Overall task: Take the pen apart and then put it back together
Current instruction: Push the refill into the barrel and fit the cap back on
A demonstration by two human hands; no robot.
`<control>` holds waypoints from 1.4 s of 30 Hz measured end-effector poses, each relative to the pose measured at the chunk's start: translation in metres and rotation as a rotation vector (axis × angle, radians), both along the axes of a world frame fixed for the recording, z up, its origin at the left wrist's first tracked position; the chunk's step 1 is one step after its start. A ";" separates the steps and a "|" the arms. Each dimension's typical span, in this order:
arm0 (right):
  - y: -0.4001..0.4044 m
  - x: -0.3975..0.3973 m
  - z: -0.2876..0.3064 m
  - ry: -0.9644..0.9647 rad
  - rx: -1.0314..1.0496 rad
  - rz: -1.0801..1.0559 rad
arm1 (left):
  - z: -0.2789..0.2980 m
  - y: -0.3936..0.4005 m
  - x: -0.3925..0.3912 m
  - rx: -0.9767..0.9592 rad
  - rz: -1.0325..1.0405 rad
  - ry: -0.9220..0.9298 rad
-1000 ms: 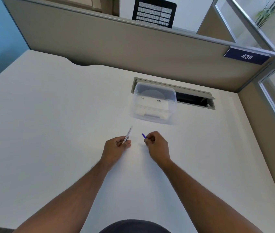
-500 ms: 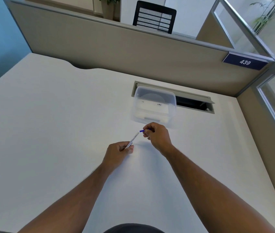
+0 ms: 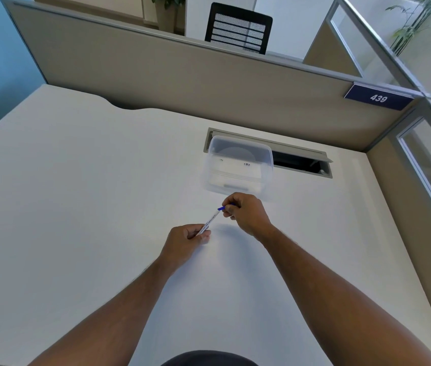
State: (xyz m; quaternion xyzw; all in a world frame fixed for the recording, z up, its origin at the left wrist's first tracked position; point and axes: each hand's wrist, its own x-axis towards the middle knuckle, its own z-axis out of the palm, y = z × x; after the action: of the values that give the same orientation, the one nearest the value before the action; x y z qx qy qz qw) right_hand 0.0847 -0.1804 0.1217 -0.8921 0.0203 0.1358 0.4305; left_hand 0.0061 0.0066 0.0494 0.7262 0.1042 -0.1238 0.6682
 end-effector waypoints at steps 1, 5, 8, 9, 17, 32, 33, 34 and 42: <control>0.000 0.001 0.000 0.000 -0.011 0.017 | 0.000 0.000 0.000 -0.008 0.004 0.002; -0.005 0.003 0.005 0.006 -0.044 0.097 | 0.000 0.002 0.001 -0.012 -0.017 0.008; -0.007 0.006 0.011 0.033 -0.043 0.143 | -0.001 0.000 0.001 0.010 -0.051 -0.003; -0.007 0.006 0.012 0.039 -0.041 0.155 | -0.001 0.000 0.001 0.006 -0.055 -0.002; -0.007 0.002 0.016 0.082 0.147 0.048 | 0.001 -0.004 -0.002 -0.106 -0.031 -0.001; 0.000 -0.015 0.000 0.113 0.445 -0.177 | 0.001 -0.003 0.000 -0.184 -0.020 0.024; 0.000 -0.015 0.000 0.108 0.429 -0.167 | 0.001 -0.002 0.000 -0.175 -0.022 0.024; 0.000 -0.015 0.000 0.105 0.415 -0.161 | 0.001 -0.002 0.000 -0.166 -0.026 0.024; 0.000 -0.013 0.000 0.081 0.315 -0.143 | 0.002 -0.006 -0.002 -0.123 -0.048 0.021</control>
State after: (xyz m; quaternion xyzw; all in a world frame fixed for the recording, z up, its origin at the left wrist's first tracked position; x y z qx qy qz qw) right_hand 0.0716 -0.1808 0.1219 -0.8037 0.0796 0.1423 0.5722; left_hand 0.0046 0.0005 0.0509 0.6846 0.0860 -0.1536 0.7073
